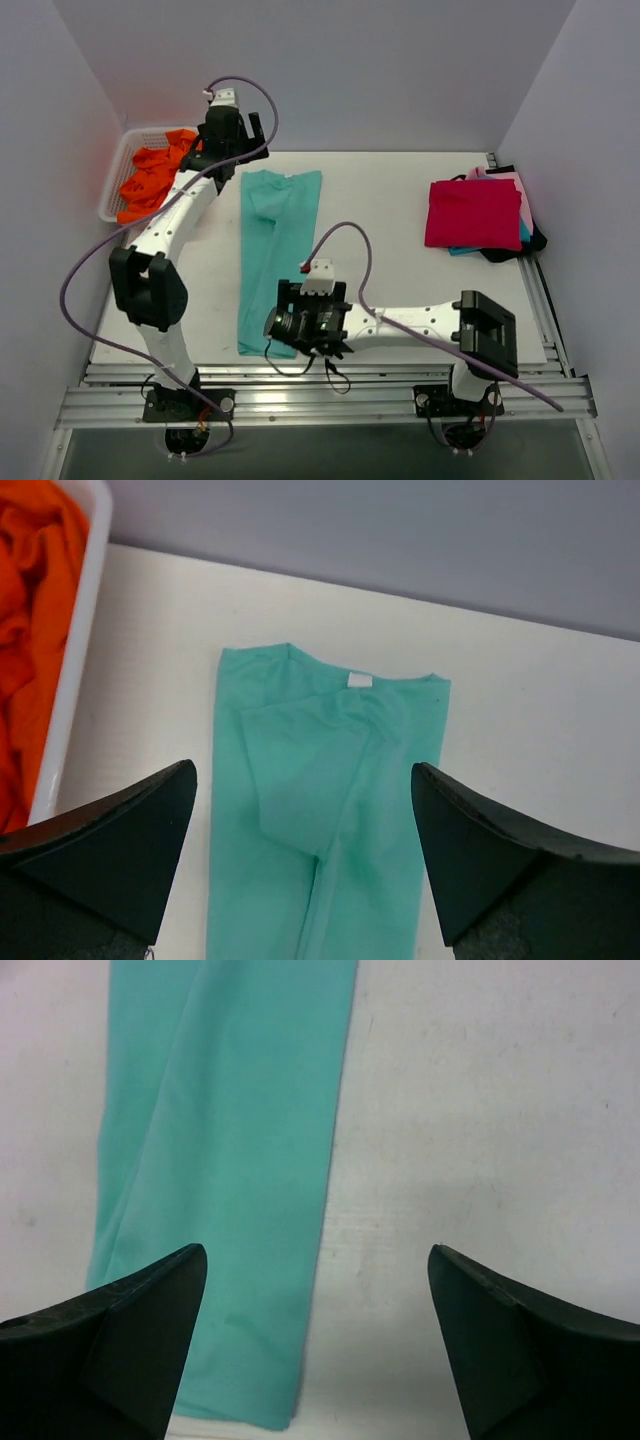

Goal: Fold and stack the t-shirts
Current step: Rotate the tshirt 90 degrees

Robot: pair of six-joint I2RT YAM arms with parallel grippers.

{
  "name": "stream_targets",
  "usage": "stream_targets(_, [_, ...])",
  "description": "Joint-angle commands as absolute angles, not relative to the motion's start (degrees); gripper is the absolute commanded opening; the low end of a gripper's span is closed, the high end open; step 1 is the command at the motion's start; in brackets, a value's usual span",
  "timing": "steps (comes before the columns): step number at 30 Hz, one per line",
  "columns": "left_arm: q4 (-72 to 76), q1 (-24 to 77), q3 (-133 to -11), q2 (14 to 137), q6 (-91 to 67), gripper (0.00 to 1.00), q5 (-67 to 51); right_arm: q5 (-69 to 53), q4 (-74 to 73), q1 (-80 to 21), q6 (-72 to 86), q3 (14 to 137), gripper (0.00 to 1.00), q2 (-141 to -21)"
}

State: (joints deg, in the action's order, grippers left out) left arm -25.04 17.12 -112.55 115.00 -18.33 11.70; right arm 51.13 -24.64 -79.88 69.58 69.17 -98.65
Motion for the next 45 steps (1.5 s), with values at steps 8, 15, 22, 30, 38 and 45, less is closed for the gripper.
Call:
stream_targets(8, [-20.3, 20.1, -64.2, 81.5, -34.3, 0.95, 21.4, 37.3, 7.9, -56.7, 38.4, 65.4, 0.0, -95.4])
stream_targets(15, [-19.2, 32.1, -46.8, 72.9, -44.0, 0.93, 29.2, 26.9, 10.5, -51.0, 35.7, 76.9, 0.0, -111.5])
stream_targets(22, [-22.0, 34.6, -42.6, 70.2, -48.2, 0.92, 31.6, 16.0, 17.0, -47.6, 36.9, 81.5, 0.0, -122.9])
stream_targets(30, [-23.7, 34.5, -39.6, 61.7, -47.0, 0.92, 32.6, 16.3, 17.2, -43.6, 40.1, 77.5, 0.0, -126.2])
stream_targets(38, [-21.4, 34.5, -39.4, 63.2, -45.8, 0.93, 32.2, 16.3, 17.0, -41.2, 41.5, 75.1, 0.0, -126.6])
stream_targets(45, [-22.0, 34.7, -40.7, 65.6, -45.7, 0.91, 33.0, 13.4, 21.8, -43.7, 40.6, 74.5, 0.57, -123.4])
